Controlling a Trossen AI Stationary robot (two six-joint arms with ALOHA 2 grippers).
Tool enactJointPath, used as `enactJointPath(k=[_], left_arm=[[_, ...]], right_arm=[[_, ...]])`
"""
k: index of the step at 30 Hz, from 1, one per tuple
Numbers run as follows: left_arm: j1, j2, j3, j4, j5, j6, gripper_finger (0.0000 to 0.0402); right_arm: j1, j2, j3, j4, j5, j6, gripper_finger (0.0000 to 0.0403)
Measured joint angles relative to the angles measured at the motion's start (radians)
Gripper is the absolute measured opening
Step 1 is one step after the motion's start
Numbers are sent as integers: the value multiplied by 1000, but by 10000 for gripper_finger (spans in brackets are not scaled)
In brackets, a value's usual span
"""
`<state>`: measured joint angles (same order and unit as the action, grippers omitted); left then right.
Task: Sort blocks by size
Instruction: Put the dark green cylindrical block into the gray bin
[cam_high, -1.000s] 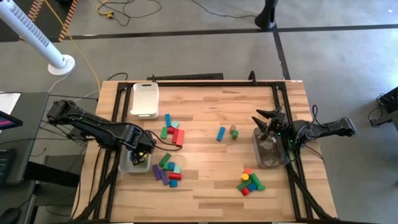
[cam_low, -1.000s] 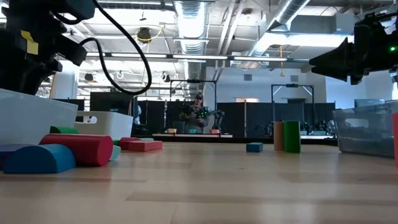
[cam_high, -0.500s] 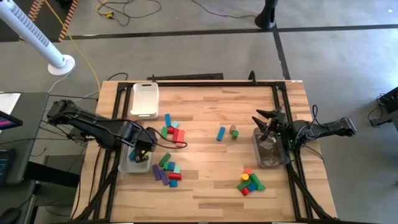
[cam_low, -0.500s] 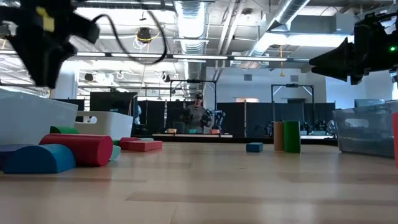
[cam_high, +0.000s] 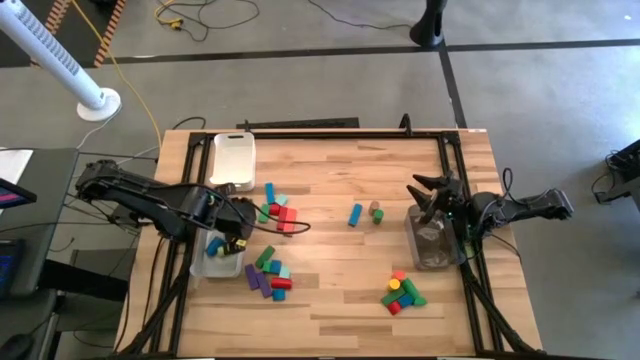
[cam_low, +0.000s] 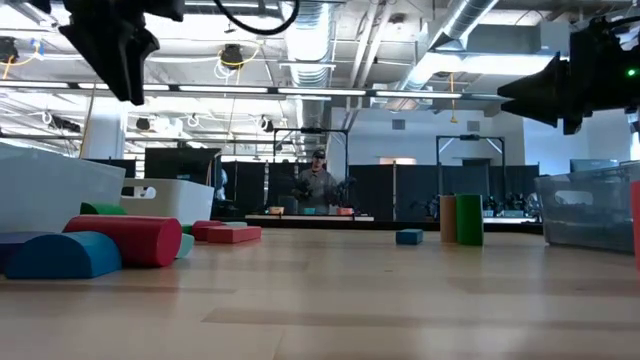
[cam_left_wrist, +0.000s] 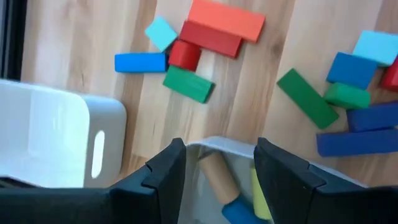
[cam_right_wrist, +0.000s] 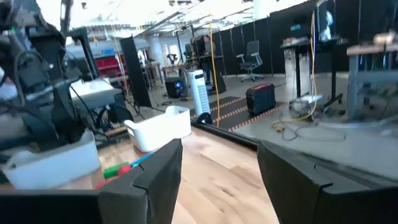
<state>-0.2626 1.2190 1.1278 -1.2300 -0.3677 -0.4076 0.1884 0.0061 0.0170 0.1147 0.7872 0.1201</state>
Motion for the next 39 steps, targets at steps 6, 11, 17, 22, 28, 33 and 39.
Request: enactJointPath(k=[6, 11, 17, 22, 28, 33, 39], left_arm=[[8, 0, 0, 98, -10, 79, 181], [30, 0, 0, 224, -14, 192, 181], [78, 0, 0, 376, -15, 318, 181], [130, 0, 0, 451, -15, 400, 181], [183, 9, 0, 515, 6, 451, 181], [206, 37, -16, 569, 46, 495, 181], [217, 126, -19, 578, 57, 532, 181]], right_arm=[[7, 1, 0, -10, -91, 145, 239], [-2, 31, 16, 34, -134, 66, 239], [-30, 184, 122, -62, -135, 25, 241], [-57, 395, 275, -153, -137, 6, 250], [-104, 645, 470, -363, -183, 82, 251], [-161, 829, 540, -509, -291, 231, 251], [-162, 999, 550, -522, -368, 367, 251]])
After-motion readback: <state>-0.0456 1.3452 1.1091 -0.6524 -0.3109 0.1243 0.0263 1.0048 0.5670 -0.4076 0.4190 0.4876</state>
